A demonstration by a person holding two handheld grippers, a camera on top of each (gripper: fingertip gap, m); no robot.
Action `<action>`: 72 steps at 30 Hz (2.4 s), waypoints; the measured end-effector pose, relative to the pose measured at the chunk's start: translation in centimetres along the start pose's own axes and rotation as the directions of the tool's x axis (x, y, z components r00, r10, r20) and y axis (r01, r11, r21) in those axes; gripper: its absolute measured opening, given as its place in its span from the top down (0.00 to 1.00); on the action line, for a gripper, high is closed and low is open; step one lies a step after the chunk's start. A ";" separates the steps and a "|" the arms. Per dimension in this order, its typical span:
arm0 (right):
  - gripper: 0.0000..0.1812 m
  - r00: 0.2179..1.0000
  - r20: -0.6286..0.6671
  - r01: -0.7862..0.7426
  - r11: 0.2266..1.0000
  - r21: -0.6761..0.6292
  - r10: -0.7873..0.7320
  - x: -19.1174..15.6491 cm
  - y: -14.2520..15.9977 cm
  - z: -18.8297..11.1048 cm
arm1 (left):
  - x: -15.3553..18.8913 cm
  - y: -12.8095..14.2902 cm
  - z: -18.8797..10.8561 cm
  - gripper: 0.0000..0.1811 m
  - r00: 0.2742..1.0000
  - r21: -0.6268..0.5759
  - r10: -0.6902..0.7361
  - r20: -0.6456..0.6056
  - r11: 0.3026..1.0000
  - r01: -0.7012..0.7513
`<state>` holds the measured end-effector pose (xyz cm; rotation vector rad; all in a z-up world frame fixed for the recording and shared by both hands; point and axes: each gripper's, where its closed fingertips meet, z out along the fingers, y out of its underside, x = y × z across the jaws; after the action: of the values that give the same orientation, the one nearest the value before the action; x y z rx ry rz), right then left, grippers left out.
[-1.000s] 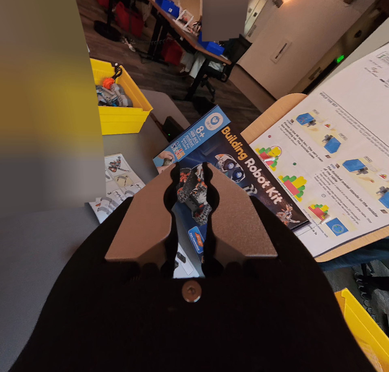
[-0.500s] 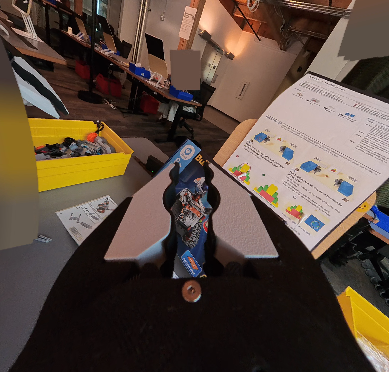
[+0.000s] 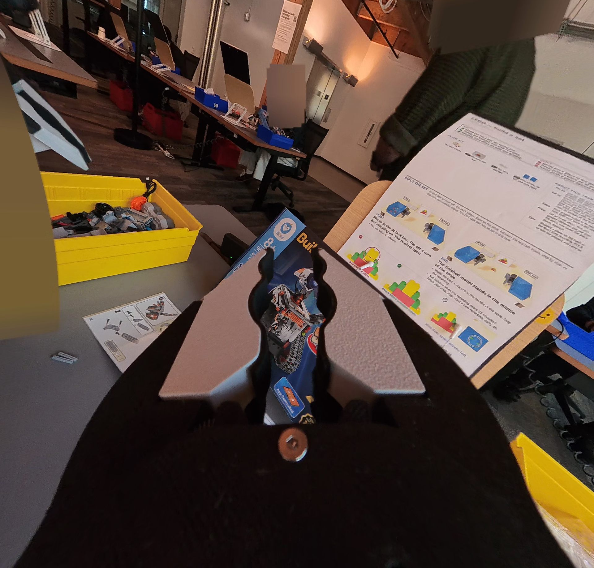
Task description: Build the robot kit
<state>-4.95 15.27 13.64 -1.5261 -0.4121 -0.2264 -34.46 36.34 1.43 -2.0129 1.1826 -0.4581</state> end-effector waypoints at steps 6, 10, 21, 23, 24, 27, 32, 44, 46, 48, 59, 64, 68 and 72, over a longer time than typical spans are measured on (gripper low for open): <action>0.87 1.000 0.013 0.011 0.999 -0.049 -0.011 -0.2 1.2 0.8 | -5.5 5.8 2.6 0.88 0.976 -0.224 -0.203 0.075 0.951 0.215; 0.87 0.999 0.025 0.027 0.997 -0.065 -0.026 -0.4 1.4 0.8 | -5.5 8.6 5.9 0.88 0.965 -0.360 -0.261 0.002 0.901 0.244; 0.87 0.998 0.043 0.043 0.996 -0.082 -0.040 -0.4 1.8 0.7 | -7.1 11.4 8.9 0.89 0.939 -0.440 -0.344 0.002 0.843 0.310; 0.87 0.998 0.043 0.050 0.995 -0.090 -0.046 -0.5 1.9 0.7 | -8.2 10.8 8.6 0.88 0.937 -0.394 -0.347 0.036 0.857 0.333; 0.87 0.998 0.041 0.054 0.994 -0.093 -0.050 -0.5 2.0 0.8 | -7.9 10.4 8.6 0.88 0.933 -0.373 -0.359 0.006 0.865 0.335; 0.87 0.997 0.044 0.066 0.993 -0.099 -0.062 -0.6 2.0 0.8 | -5.7 9.7 8.9 0.85 0.910 -0.375 -0.392 -0.134 0.870 0.319; 0.87 0.996 0.043 0.087 0.990 -0.110 -0.082 -0.6 2.2 0.8 | -4.6 10.1 10.2 0.81 0.935 -0.410 -0.311 -0.173 0.886 0.219; 0.87 0.995 0.054 0.091 0.989 -0.119 -0.085 -0.5 2.5 0.7 | -4.2 11.3 10.6 0.88 0.959 -0.462 -0.214 -0.186 0.880 0.106; 0.87 0.995 0.055 0.093 0.988 -0.122 -0.086 -0.4 2.6 0.7 | -4.2 11.8 10.5 0.91 0.962 -0.488 -0.210 -0.176 0.867 0.100; 0.87 0.995 0.054 0.094 0.988 -0.122 -0.088 -0.4 2.7 0.7 | -4.5 11.6 10.6 0.98 0.968 -0.473 -0.185 -0.168 0.877 0.086; 0.87 0.994 0.059 0.101 0.985 -0.142 -0.093 -0.5 3.2 0.9 | -6.2 11.3 8.0 1.00 0.975 -0.442 -0.205 -0.084 0.885 0.148; 0.87 0.992 0.061 0.115 0.979 -0.167 -0.106 -0.5 3.9 1.2 | -8.0 12.8 7.1 1.00 0.980 -0.499 -0.195 0.033 0.846 0.185; 0.87 0.992 0.062 0.119 0.977 -0.177 -0.109 -0.5 4.2 1.4 | -8.7 13.1 6.7 1.00 0.979 -0.513 -0.182 0.088 0.834 0.201; 0.87 0.991 0.058 0.130 0.973 -0.189 -0.121 -0.4 4.5 1.5 | -9.7 11.9 6.2 1.00 0.983 -0.483 -0.077 0.168 0.862 0.150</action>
<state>-3.77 16.94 9.35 -1.6993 -0.5370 -0.3386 -42.61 43.73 -10.95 -2.5174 1.1780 -0.0564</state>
